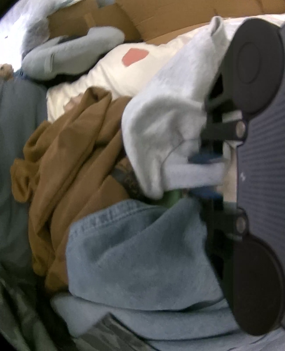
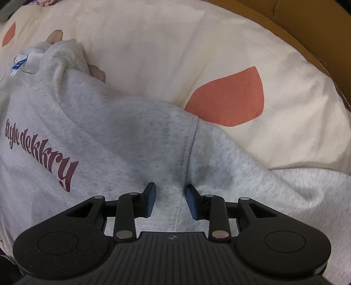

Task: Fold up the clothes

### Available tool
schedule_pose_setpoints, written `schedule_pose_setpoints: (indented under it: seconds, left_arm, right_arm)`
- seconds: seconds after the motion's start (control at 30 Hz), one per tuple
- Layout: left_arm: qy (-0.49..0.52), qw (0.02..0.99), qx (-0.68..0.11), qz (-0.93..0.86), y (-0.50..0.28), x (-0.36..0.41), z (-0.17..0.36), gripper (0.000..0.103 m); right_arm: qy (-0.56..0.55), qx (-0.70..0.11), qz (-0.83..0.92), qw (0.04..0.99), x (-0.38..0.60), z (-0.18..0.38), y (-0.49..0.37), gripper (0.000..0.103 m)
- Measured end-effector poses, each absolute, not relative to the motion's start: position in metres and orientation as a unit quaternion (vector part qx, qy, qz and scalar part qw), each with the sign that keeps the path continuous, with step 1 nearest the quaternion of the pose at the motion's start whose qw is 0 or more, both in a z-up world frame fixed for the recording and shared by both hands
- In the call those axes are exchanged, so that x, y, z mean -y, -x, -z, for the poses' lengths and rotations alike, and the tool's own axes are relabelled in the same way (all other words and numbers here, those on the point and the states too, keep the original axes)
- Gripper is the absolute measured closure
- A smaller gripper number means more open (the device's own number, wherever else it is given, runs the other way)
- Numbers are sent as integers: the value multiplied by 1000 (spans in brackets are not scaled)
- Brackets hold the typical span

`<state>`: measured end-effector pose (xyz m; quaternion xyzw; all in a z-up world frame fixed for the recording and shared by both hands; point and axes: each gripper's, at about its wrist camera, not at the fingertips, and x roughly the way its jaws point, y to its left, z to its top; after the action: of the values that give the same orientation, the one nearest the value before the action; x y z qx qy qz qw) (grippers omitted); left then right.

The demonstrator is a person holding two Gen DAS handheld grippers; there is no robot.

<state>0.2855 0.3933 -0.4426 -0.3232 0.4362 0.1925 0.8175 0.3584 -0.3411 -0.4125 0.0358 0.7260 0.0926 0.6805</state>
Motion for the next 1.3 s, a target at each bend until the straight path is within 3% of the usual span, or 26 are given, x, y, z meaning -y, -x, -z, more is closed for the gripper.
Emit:
schedule_pose_setpoints:
  seconds: [0.03, 0.3, 0.63, 1.13, 1.3]
  left_arm:
    - [336, 813, -437, -189, -286, -395, 441, 97]
    - [260, 844, -453, -123, -285, -399, 351, 98]
    - [106, 868, -478, -82, -292, -441, 228, 98]
    - [-121, 837, -527, -80, -324, -481, 116, 99]
    - [-232, 807, -537, -79, -321, -485, 122, 99]
  right_arm:
    - [-35, -726, -94, 681, 342, 412, -357, 65]
    - [-34, -728, -103, 677, 351, 408, -354, 66]
    - [-39, -729, -106, 676, 363, 403, -349, 66]
    - [-35, -731, -99, 675, 374, 397, -338, 66]
    - [-37, -733, -93, 673, 378, 395, -336, 66]
